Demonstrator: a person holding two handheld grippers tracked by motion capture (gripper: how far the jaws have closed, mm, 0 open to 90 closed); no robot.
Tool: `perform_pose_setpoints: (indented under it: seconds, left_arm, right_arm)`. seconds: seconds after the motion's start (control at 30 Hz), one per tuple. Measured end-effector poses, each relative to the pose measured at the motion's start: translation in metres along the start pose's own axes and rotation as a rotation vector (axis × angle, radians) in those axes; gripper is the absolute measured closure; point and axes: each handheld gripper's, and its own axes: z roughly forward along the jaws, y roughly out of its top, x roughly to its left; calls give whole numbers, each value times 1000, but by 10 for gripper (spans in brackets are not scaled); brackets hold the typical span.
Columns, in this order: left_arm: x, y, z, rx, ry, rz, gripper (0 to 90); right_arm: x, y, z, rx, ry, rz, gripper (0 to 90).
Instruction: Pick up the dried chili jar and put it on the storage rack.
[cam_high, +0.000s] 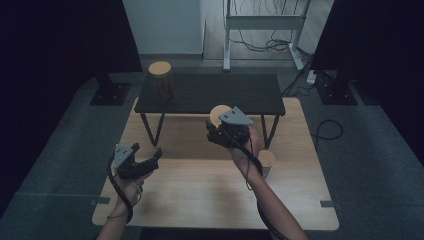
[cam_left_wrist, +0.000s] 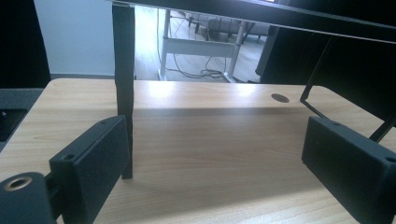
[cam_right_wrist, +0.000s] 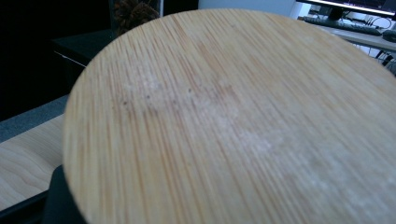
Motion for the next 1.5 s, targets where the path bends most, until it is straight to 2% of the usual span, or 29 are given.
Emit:
perform_pose_setpoints:
  seconds: [0.6, 1.17, 1.5]
  left_arm:
    - [-1, 0, 1, 5, -11, 11, 71]
    - [-1, 0, 0, 0, -13, 7, 71]
    - [-1, 0, 1, 1, -14, 6, 71]
  right_arm:
    - [-6, 2, 0, 3, -22, 2, 252]
    - [-6, 0, 2, 10, -21, 6, 252]
    - [-10, 4, 3, 20, -41, 2, 252]
